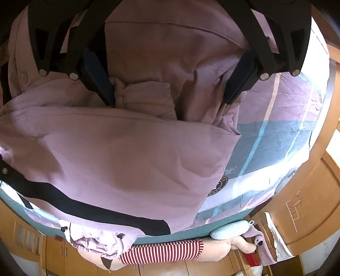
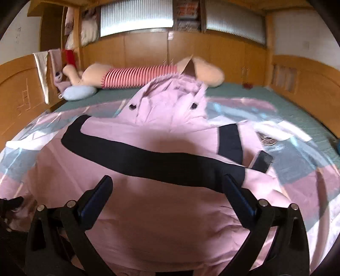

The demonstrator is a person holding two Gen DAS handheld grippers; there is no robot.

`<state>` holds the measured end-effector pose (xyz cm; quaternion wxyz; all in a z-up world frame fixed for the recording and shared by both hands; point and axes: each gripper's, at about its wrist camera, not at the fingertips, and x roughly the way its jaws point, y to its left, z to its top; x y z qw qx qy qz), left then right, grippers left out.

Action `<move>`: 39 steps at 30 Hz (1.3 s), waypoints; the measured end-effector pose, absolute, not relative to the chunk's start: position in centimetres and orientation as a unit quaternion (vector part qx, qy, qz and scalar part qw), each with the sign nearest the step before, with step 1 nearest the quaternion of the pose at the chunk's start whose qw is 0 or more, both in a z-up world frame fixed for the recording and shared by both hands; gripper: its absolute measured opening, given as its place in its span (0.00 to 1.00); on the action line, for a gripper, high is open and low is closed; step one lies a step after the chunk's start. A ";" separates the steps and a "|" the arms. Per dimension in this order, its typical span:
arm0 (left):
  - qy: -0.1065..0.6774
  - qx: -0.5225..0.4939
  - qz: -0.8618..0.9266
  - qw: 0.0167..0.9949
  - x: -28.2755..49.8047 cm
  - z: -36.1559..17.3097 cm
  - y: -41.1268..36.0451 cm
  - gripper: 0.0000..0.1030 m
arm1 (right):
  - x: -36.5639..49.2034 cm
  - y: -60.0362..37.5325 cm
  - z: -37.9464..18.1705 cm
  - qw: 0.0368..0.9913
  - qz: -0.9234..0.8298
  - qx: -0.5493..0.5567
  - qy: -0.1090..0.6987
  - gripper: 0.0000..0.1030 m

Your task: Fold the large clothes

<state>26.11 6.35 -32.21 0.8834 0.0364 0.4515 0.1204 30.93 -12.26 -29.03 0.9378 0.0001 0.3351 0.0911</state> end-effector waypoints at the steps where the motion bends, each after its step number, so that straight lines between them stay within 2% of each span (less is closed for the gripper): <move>1: 0.451 0.038 0.122 0.883 26.1 -32.2 6.3 0.98 | 31.5 -12.1 -29.9 0.929 0.095 0.002 0.357 0.99; 3: 0.450 0.039 0.124 0.883 26.1 -32.3 6.2 0.98 | 32.6 -11.0 -32.7 0.907 0.083 -0.034 0.412 0.99; 26: 0.438 0.044 0.129 0.889 25.5 -32.3 5.8 0.98 | 32.0 -11.0 -32.8 0.913 0.082 -0.037 0.398 0.99; 33: 0.380 0.091 0.131 0.911 24.6 -30.3 4.6 0.98 | 31.9 -11.2 -32.7 0.913 0.083 -0.035 0.398 0.99; 36: 0.413 0.090 0.130 0.897 25.4 -31.4 4.8 0.98 | 32.0 -11.1 -32.6 0.913 0.083 -0.036 0.398 0.99; 39: 0.445 0.046 0.113 0.887 26.2 -32.2 5.9 0.98 | 32.0 -11.1 -32.6 0.913 0.082 -0.036 0.398 0.99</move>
